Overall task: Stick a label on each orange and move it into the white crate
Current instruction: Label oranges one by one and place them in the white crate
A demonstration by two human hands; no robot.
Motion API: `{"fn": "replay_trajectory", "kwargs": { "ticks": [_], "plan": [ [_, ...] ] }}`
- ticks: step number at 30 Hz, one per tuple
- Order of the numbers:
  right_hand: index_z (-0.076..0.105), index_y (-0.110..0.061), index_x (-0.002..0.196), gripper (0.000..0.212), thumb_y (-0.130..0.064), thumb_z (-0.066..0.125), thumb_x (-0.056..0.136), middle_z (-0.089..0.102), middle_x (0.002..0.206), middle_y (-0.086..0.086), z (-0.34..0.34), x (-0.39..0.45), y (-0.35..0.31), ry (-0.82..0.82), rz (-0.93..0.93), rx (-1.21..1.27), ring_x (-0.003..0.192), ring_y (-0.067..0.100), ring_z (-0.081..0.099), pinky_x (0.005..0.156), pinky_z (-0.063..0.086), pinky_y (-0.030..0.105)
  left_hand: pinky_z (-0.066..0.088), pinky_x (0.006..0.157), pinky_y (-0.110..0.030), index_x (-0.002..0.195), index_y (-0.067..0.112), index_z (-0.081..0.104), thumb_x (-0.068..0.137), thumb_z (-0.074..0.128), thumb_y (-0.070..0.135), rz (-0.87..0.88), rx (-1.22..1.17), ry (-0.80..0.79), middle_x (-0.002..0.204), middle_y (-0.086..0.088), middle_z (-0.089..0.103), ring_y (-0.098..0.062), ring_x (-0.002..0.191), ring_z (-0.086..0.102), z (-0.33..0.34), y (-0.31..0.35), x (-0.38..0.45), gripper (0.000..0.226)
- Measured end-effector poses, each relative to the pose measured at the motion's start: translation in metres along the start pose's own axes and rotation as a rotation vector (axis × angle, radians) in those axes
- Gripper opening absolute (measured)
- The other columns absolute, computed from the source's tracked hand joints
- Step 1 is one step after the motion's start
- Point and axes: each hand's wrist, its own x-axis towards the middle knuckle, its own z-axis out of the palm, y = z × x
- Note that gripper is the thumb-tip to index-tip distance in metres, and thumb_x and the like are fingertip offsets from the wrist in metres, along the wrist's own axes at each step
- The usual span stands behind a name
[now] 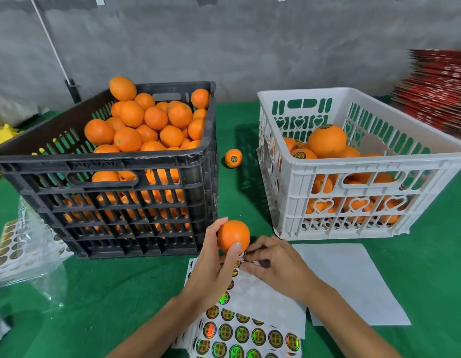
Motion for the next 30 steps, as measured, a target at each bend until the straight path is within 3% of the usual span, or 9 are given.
{"fn": "replay_trajectory", "kwargs": {
  "ticks": [4, 6, 14, 19, 24, 30],
  "plan": [
    [0.084, -0.018, 0.094, 0.015, -0.031, 0.083, 0.086, 0.066, 0.098, -0.002, 0.003, 0.001, -0.004, 0.039, 0.201, 0.396, 0.087, 0.022, 0.064, 0.083, 0.054, 0.044, 0.051, 0.072, -0.012, 0.15, 0.048, 0.026, 0.101, 0.045, 0.066, 0.013, 0.031, 0.012, 0.125, 0.032, 0.047, -0.005, 0.096, 0.068, 0.0, 0.0, 0.0, 0.056],
    [0.084, -0.018, 0.091, 0.008, -0.024, 0.083, 0.086, 0.066, 0.097, 0.001, 0.003, 0.002, -0.003, 0.03, 0.257, 0.47, 0.088, 0.023, 0.065, 0.083, 0.055, 0.045, 0.053, 0.071, -0.014, 0.149, 0.049, 0.025, 0.101, 0.045, 0.066, 0.008, 0.024, 0.009, 0.123, 0.032, 0.047, -0.006, 0.094, 0.069, 0.0, 0.0, -0.001, 0.055],
    [0.082, -0.023, 0.085, 0.005, -0.019, 0.081, 0.089, 0.065, 0.089, -0.005, 0.004, 0.005, -0.001, 0.015, 0.294, 0.452, 0.077, 0.014, 0.062, 0.073, 0.053, 0.035, 0.051, 0.072, -0.013, 0.147, 0.046, 0.029, 0.102, 0.045, 0.063, 0.033, 0.018, 0.025, 0.12, 0.028, 0.049, -0.012, 0.088, 0.067, 0.0, 0.002, -0.001, 0.051],
    [0.081, -0.024, 0.088, 0.005, -0.024, 0.077, 0.092, 0.063, 0.089, -0.004, 0.005, 0.005, 0.003, 0.004, 0.248, 0.381, 0.081, 0.027, 0.063, 0.075, 0.053, 0.043, 0.051, 0.076, -0.014, 0.146, 0.043, 0.03, 0.102, 0.046, 0.06, 0.047, 0.013, 0.026, 0.118, 0.025, 0.05, -0.011, 0.092, 0.065, 0.0, 0.002, -0.001, 0.049],
    [0.08, -0.017, 0.096, 0.011, -0.025, 0.072, 0.096, 0.062, 0.095, -0.004, -0.001, 0.001, 0.009, -0.016, 0.112, 0.212, 0.087, 0.014, 0.062, 0.084, 0.053, 0.041, 0.05, 0.072, -0.015, 0.145, 0.045, 0.031, 0.1, 0.045, 0.065, 0.052, 0.003, 0.032, 0.109, 0.006, 0.057, -0.013, 0.085, 0.067, -0.001, -0.001, 0.0, 0.051],
    [0.079, -0.023, 0.114, 0.036, -0.047, 0.078, 0.087, 0.056, 0.102, -0.013, -0.007, -0.005, 0.006, -0.069, 0.003, 0.16, 0.078, 0.007, 0.053, 0.073, 0.048, 0.024, 0.056, 0.078, -0.025, 0.148, 0.043, 0.028, 0.103, 0.047, 0.06, 0.022, 0.006, -0.016, 0.124, 0.019, 0.053, -0.015, 0.092, 0.076, 0.002, -0.006, 0.001, 0.052]
  ]
}}
